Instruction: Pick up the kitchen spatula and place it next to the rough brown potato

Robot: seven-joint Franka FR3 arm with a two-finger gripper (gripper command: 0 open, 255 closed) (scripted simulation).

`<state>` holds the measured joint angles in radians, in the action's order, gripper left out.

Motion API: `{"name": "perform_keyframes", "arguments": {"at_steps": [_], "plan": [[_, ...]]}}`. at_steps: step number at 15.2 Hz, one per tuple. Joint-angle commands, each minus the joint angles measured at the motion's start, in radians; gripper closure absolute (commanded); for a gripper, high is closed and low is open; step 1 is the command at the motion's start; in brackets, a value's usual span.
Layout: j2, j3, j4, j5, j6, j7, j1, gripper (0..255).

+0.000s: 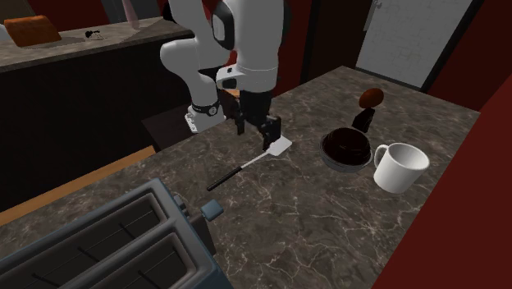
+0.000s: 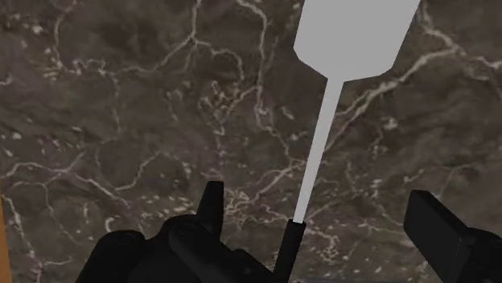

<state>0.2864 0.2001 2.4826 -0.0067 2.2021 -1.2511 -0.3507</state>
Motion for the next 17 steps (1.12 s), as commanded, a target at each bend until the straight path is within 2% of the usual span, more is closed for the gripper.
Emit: {"name": "perform_keyframes", "arguments": {"at_steps": [1,9,17], "plan": [[-0.054,0.009,-0.011,-0.016,0.056,-0.140,-0.038,0],[-0.125,0.012,0.033,-0.038,0.169,-0.156,-0.045,0],[-0.125,0.012,0.033,-0.038,0.168,-0.156,-0.045,0]]}}
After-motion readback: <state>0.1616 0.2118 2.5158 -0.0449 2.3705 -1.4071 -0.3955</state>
